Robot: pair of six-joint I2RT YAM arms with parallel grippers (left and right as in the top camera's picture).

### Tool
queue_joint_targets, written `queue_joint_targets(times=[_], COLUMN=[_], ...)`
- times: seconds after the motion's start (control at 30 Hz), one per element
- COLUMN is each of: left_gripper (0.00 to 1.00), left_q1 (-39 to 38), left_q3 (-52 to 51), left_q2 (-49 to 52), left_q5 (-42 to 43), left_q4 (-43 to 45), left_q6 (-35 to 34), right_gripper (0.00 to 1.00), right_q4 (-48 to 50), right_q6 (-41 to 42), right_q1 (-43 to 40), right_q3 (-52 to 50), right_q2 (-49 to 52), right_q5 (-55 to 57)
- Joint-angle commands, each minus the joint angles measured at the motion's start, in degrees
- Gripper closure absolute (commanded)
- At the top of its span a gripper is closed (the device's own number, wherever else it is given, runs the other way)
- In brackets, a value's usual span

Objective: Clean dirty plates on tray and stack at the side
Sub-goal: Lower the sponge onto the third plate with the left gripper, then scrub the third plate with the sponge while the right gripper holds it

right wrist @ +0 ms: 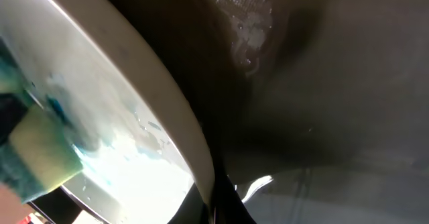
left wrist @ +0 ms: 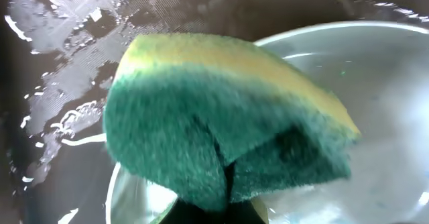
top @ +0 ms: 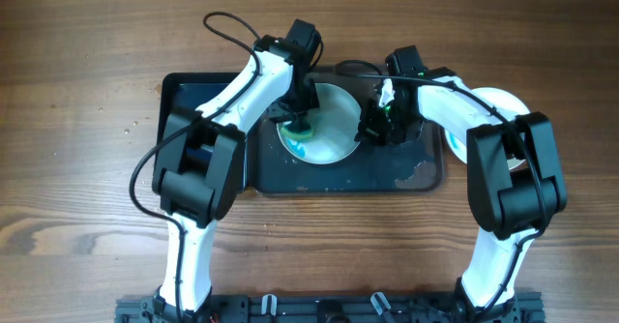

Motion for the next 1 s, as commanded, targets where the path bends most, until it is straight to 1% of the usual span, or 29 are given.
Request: queue_joint_targets(times=[0.0,0.1,0.23,0.3,0.4,0.43,0.5,0.53,0.57,0.63,0.7,0.73,0.83,0.87,0.9,0.97], left_gripper=[0.96,0.96,0.96,0.96,0.96,0.96,0.96,0.96,0.96,0.96,0.96,0.96,0.96,0.96,0.96,0.96], left_q1=[-0.8,-2.6,-7.1,-8.8,-8.7,-8.0,-5.7,-4.3,-3.1,-0.2,1.9,2.3,2.6,2.3,1.9,1.1], left_q3=[-0.4,-1.3,-4.0,-4.0,-4.0,-4.0,-4.0,-4.0,-4.0,-4.0,-4.0,-4.0,-4.0,-4.0,-4.0,-4.0], left_q2=[2.4,3.5,3.8,3.8,3.8,3.8,3.8,3.8,3.8,3.8,3.8,3.8,3.8,3.8,3.8,3.8], left_q5=[3.7,9.9,16.8,16.9,16.0,14.3,6.8,2.0,-1.7,-10.5,-15.3,-16.0,-16.3,-14.9,-12.0,-1.3], left_q4=[-0.4,-0.2,1.4,1.5,2.2,2.7,3.4,3.2,2.7,0.2,-3.1,-4.1,-7.1,-7.5,-7.0,-5.3], left_q6=[4.7,11.5,21.9,23.9,23.5,21.4,12.6,6.7,2.3,-8.5,-14.6,-15.2,-15.1,-12.3,-7.6,4.9], right_gripper=[0.96,0.96,0.96,0.96,0.96,0.95,0.96,0.96,0.96,0.96,0.96,0.96,0.96,0.96,0.96,0.96], right_q4=[0.2,0.2,0.3,0.3,0.3,0.3,0.4,0.4,0.3,0.3,0.3,0.3,0.3,0.4,0.4,0.5], right_q6=[-0.8,-0.8,-0.8,-1.1,-1.9,-2.0,-2.1,-2.1,-2.1,-2.3,-2.3,-2.3,-2.3,-2.3,-2.3,-2.2], right_q1=[0.2,0.2,0.2,0.2,0.2,0.2,0.2,0.2,0.2,0.2,0.2,0.2,0.2,0.2,0.2,0.2], right_q3=[-1.4,-1.4,-1.4,-1.4,-1.4,-1.4,-1.4,-1.4,-1.4,-1.4,-1.4,-1.4,-1.4,-1.4,-1.4,-1.4], right_q2=[1.5,1.5,1.5,1.5,1.4,1.5,1.4,1.5,1.5,1.4,1.5,1.5,1.4,1.5,1.5,1.5], right_q5=[0.7,0.7,0.7,0.7,0.1,0.1,0.1,0.1,0.1,0.1,0.1,0.1,0.1,0.1,0.1,0.1])
